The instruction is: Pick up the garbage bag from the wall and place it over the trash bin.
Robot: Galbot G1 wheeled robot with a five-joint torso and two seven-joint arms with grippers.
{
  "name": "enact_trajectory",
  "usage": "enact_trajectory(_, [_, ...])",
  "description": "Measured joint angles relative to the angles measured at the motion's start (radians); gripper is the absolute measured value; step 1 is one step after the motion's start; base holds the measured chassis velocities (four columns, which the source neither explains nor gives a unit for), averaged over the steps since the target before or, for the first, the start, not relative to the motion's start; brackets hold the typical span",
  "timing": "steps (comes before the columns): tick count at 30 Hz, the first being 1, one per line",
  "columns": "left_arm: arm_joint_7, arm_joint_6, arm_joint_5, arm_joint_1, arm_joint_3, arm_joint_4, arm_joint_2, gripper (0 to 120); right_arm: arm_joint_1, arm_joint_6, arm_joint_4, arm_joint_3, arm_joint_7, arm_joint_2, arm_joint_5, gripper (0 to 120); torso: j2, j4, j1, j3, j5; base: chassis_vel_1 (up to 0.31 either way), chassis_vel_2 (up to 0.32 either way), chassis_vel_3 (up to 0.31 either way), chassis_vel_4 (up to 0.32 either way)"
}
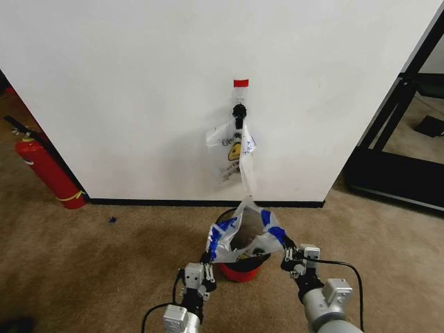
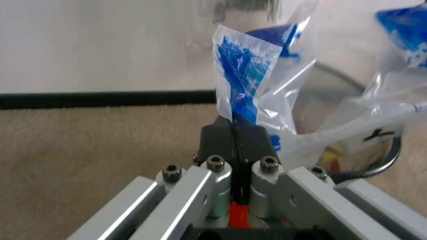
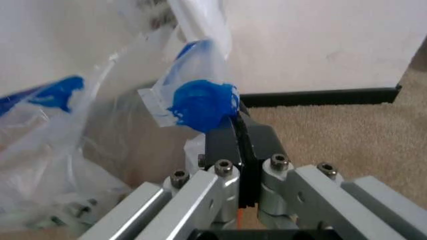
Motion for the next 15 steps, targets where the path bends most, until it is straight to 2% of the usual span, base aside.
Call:
enact_trajectory(3, [-0.004,0.067,-0.035,-0.043,0.006,-0.007,0.038,0,0.033,-0.060,-0.008,-0.002,0.009,-0.038,0.008,0,0.000,-0.0003,0.000,0.000,-0.0004,0.000,0.000,0.000,0.000])
enact_trajectory(9, [-0.019,0.134,-0.108,-0.100,0.048,-0.015,0.109,0,0.062,-0.127,-0.022,-0.016,0.015,-0.090,0.034,0,0.000,-0.0003,0.000,0.000,-0.0002,0.000,0.000,0.000,0.000])
enact_trajectory(15, [-0.026,0.162,-0.132,-0.157,0.100,0.003,0.175,0,0.067,-0.167,-0.031,-0.031,0.028,-0.123,0.052,0,0.000,-0.0004,0.000,0.000,-0.0003,0.000,0.000,0.000,0.000])
